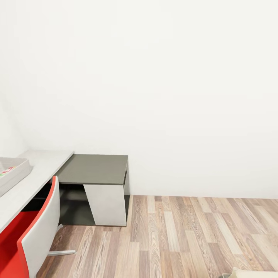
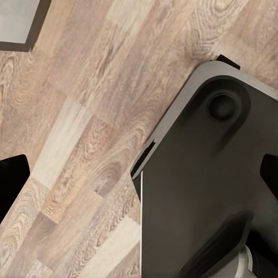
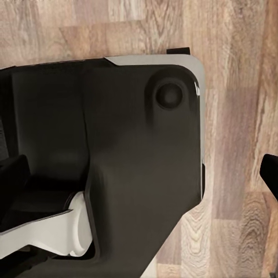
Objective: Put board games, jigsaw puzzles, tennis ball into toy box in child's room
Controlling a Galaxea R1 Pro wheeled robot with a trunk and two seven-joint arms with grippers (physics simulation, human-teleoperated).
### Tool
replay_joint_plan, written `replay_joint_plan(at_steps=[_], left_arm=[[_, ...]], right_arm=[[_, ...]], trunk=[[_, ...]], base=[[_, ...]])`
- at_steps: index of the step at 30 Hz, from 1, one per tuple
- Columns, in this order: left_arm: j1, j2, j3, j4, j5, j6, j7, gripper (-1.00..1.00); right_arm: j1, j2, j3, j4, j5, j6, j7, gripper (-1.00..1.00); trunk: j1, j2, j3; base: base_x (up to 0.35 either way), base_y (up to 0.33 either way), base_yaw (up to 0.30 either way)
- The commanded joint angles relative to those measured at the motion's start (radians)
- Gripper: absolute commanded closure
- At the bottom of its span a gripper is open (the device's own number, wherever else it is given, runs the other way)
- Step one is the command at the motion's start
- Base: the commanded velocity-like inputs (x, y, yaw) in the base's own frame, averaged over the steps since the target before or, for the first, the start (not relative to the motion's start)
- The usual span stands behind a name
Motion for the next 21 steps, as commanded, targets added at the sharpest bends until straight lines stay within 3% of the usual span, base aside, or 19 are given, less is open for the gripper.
replay_joint_plan(at_steps=[1, 21], left_arm=[[0.0, 0.001, -0.008, -0.003, 0.01, -0.004, 0.006, -1.0], [0.0, 0.001, -0.008, -0.003, 0.01, -0.004, 0.006, -1.0]], right_arm=[[0.0, -0.001, 0.003, -0.002, -0.007, 0.005, 0.001, -1.0], [0.0, 0.004, 0.004, -0.002, -0.009, 0.004, 0.001, -1.0]], trunk=[[0.001, -0.002, -0.002], [0.001, -0.002, -0.002]], base=[[0.0, 0.0, 0.0], [0.0, 0.0, 0.0]])
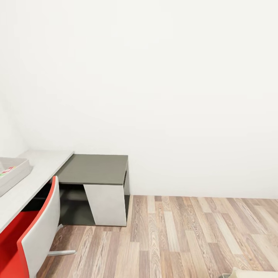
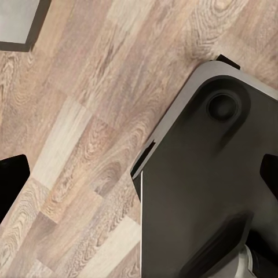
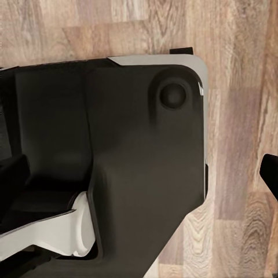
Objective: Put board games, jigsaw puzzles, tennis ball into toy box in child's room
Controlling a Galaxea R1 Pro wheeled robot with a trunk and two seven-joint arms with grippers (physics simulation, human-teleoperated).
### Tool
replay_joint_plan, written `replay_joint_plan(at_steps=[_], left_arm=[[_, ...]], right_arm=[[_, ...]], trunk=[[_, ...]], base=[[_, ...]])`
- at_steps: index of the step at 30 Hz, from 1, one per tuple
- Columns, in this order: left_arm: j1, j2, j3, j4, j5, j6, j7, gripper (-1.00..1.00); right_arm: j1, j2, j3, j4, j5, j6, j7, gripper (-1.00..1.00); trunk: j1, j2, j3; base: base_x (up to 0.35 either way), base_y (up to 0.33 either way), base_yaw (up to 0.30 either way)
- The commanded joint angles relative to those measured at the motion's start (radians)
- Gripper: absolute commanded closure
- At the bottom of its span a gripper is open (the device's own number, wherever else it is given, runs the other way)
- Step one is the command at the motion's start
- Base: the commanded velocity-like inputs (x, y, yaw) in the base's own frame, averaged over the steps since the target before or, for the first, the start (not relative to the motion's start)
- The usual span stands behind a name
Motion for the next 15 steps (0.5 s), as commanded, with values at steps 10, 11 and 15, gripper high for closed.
replay_joint_plan(at_steps=[10, 11, 15], left_arm=[[0.0, 0.001, -0.009, -0.003, 0.01, -0.004, 0.006, -1.0], [0.0, 0.001, -0.009, -0.003, 0.01, -0.004, 0.006, -1.0], [0.0, 0.001, -0.009, -0.003, 0.01, -0.004, 0.006, -1.0]], right_arm=[[0.0, 0.007, 0.003, -0.001, -0.006, 0.005, 0.001, -1.0], [0.0, 0.007, 0.003, -0.001, -0.007, 0.005, 0.001, -1.0], [0.0, 0.007, 0.003, -0.002, -0.007, 0.005, 0.001, -1.0]], trunk=[[0.001, -0.002, -0.002], [0.001, -0.002, -0.002], [0.001, -0.002, -0.002]], base=[[0.0, 0.0, 0.0], [0.0, 0.0, 0.0], [0.0, 0.0, 0.0]])
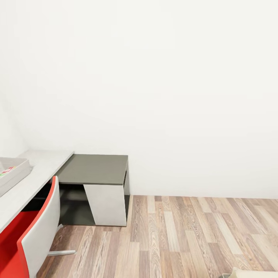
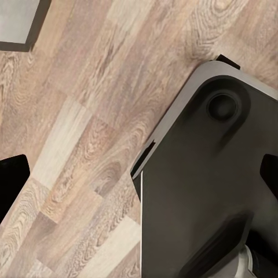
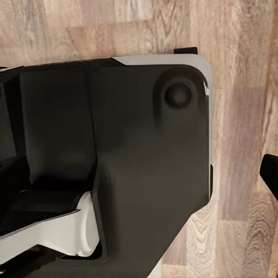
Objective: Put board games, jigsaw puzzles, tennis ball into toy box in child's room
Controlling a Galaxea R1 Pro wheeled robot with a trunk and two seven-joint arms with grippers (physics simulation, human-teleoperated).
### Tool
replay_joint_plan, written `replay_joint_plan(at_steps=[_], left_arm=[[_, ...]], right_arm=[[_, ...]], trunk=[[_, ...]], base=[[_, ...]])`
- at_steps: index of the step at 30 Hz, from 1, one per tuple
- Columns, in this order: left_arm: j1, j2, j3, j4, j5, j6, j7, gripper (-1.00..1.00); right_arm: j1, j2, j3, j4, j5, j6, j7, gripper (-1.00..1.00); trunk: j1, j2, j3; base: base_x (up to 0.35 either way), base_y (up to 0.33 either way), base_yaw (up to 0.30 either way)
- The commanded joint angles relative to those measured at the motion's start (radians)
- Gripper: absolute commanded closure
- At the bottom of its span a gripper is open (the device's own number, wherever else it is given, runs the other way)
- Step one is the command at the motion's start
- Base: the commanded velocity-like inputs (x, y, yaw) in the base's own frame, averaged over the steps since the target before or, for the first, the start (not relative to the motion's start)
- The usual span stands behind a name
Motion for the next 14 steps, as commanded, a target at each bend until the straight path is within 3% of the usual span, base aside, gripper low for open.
replay_joint_plan(at_steps=[1, 14], left_arm=[[0.0, 0.001, -0.009, -0.003, 0.01, -0.004, 0.006, -1.0], [0.0, 0.001, -0.008, -0.003, 0.01, -0.004, 0.006, -1.0]], right_arm=[[-0.001, -0.001, 0.003, -0.002, -0.007, 0.005, 0.001, -1.0], [0.0, 0.0, 0.003, -0.002, -0.007, 0.005, 0.001, -1.0]], trunk=[[0.001, -0.002, -0.002], [0.001, -0.002, -0.002]], base=[[0.0, 0.0, 0.0], [0.0, 0.0, 0.0]])
